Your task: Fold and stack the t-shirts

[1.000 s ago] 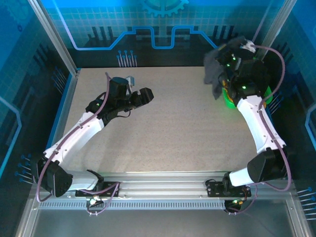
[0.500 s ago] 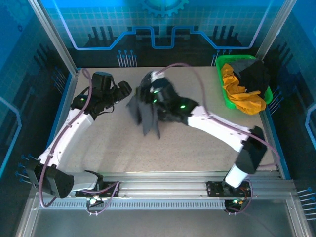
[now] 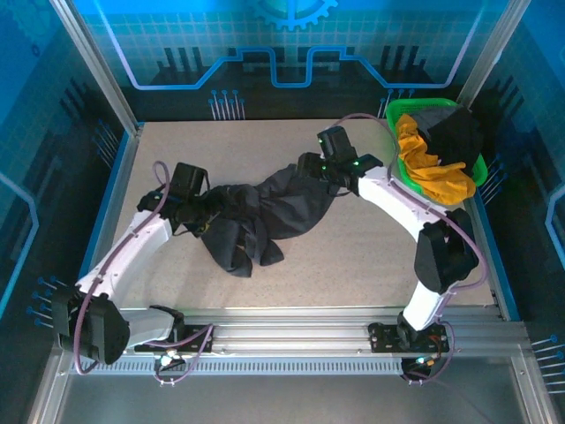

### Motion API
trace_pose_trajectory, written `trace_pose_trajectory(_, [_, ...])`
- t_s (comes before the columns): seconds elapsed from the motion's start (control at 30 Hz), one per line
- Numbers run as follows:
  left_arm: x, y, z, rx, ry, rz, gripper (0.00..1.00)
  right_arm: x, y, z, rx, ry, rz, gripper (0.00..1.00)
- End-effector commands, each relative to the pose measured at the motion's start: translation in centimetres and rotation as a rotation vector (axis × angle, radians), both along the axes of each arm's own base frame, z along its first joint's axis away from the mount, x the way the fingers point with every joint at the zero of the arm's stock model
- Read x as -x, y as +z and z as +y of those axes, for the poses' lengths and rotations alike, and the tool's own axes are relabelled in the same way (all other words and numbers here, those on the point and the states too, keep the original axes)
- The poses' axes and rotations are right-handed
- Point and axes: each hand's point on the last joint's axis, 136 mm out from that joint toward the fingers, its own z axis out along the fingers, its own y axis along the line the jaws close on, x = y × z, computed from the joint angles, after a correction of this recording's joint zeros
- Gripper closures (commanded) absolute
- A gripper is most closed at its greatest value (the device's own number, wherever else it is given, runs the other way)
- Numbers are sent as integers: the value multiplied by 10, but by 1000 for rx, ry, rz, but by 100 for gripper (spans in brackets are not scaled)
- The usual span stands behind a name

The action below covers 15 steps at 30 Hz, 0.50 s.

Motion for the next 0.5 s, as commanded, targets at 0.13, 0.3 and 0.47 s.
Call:
trace_pose_trajectory(0.13, [4,-28,-73,108,-95,153,31,27,-93,-28,62,-50,310,32])
trace_pose_trajectory(0.3, [11,-59,-94,-15,-174,284,30,21,-118,-28,33,-71,391,32])
trace_pose_trajectory(0.47, [2,-80,-101,-118,-248,322,27,25,-137,-28,48,-103,481,31])
